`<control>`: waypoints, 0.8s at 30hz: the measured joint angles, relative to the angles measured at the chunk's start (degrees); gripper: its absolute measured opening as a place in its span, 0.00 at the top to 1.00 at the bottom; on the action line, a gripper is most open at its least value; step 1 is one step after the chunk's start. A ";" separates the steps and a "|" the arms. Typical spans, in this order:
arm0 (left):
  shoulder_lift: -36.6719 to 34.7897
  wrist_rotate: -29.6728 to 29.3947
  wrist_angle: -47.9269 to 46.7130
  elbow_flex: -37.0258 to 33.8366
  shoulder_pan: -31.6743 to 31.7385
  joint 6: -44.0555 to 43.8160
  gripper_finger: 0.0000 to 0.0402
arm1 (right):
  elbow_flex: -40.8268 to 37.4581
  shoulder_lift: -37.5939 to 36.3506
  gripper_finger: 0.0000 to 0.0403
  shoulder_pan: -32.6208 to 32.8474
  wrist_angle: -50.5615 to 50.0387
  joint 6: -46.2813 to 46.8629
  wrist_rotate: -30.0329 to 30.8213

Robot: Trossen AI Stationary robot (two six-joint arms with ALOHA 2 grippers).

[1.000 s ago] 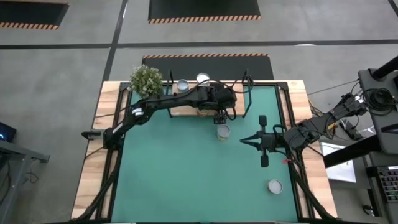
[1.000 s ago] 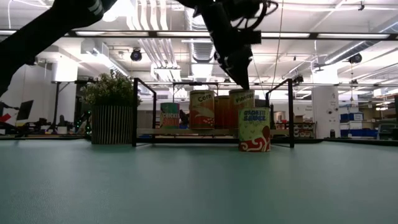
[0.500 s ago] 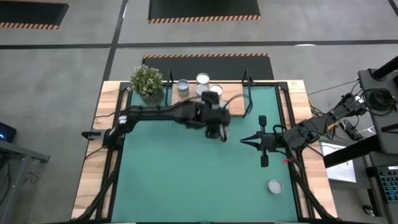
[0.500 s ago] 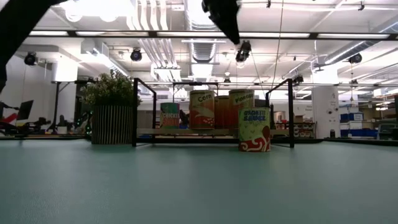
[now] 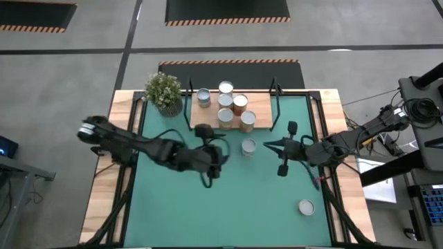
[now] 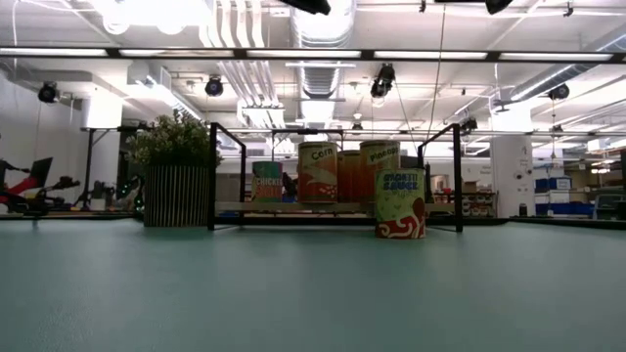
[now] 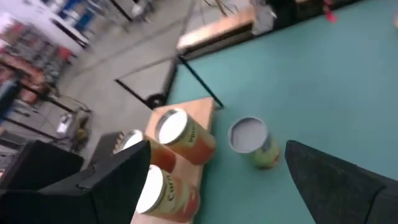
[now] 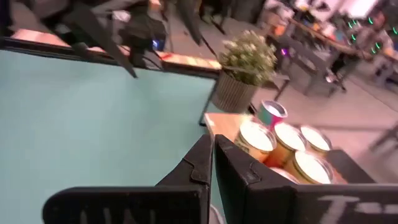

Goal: Pick and place cans onto a shelf
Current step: Put the canned pineapple on the shelf

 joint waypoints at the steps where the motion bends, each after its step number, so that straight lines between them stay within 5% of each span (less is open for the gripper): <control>1: -1.60 -0.80 3.50 -3.04 -0.43 0.58 0.12 | 0.71 0.79 0.98 -0.73 -1.10 1.31 -0.08; 6: -10.46 -2.09 18.44 -16.31 -2.52 4.07 0.12 | 3.74 6.14 0.98 -4.50 -9.12 10.37 -0.39; 13: -22.88 -1.99 25.16 -27.31 -3.74 6.40 0.12 | 12.51 16.01 0.98 -10.66 -26.24 24.01 -6.09; 24: -37.18 -3.39 24.79 -34.51 -3.88 0.16 0.12 | 30.74 32.10 0.98 -28.82 -50.20 17.57 -18.97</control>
